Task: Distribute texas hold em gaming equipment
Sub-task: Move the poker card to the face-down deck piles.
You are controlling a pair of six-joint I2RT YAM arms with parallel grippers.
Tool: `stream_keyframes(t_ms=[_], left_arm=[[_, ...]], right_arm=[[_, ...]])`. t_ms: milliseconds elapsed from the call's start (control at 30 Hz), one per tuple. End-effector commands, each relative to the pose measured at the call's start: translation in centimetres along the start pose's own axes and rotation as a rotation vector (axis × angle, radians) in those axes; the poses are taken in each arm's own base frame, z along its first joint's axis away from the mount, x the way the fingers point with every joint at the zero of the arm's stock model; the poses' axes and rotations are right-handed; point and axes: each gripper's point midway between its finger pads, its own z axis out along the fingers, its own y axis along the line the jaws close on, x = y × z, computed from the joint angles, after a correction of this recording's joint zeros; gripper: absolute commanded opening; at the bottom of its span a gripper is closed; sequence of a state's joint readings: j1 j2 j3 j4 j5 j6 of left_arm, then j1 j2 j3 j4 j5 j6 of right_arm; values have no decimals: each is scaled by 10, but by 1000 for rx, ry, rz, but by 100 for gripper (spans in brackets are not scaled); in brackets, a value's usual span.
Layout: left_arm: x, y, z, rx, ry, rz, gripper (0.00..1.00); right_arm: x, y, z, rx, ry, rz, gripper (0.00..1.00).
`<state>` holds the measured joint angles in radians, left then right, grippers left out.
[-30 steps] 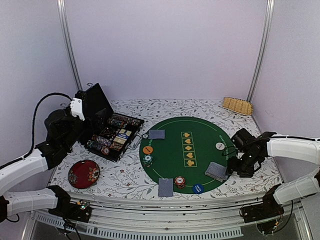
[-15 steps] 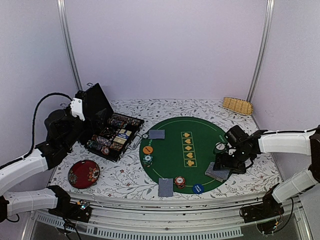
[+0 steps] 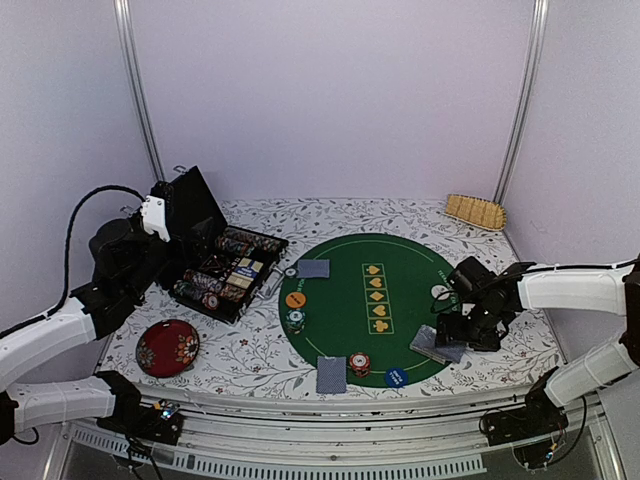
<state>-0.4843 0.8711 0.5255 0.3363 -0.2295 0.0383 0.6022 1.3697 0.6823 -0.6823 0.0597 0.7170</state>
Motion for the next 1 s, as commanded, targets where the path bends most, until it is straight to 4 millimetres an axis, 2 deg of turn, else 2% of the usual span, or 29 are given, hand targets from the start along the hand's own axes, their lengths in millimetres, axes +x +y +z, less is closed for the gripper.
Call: stream_keyframes(t_ms=[0, 100, 200, 267, 400, 600, 733, 933, 967], left_arm=[[-10, 0, 2, 1, -18, 10, 98], [-10, 0, 2, 1, -17, 8, 98], [-11, -1, 1, 3, -20, 6, 98], [-11, -1, 1, 4, -20, 7, 98], [-12, -1, 0, 5, -23, 5, 98], [-13, -2, 0, 11, -26, 5, 98], [-12, -4, 0, 22, -25, 3, 98], [-13, -4, 0, 24, -25, 2, 98], [-13, -4, 0, 24, -25, 3, 98]], right_arm=[[5, -11, -4, 47, 1, -10, 98], [2, -7, -9, 31, -5, -25, 98], [-5, 14, -19, -88, -36, -38, 99], [-12, 19, -28, -155, -62, -7, 99], [-16, 8, -33, -250, -76, 100, 96], [0, 3, -23, -345, -12, 186, 91], [4, 2, -16, -387, 5, 217, 77], [7, 1, -11, -425, 10, 240, 40], [7, 1, -11, -432, 8, 242, 37]])
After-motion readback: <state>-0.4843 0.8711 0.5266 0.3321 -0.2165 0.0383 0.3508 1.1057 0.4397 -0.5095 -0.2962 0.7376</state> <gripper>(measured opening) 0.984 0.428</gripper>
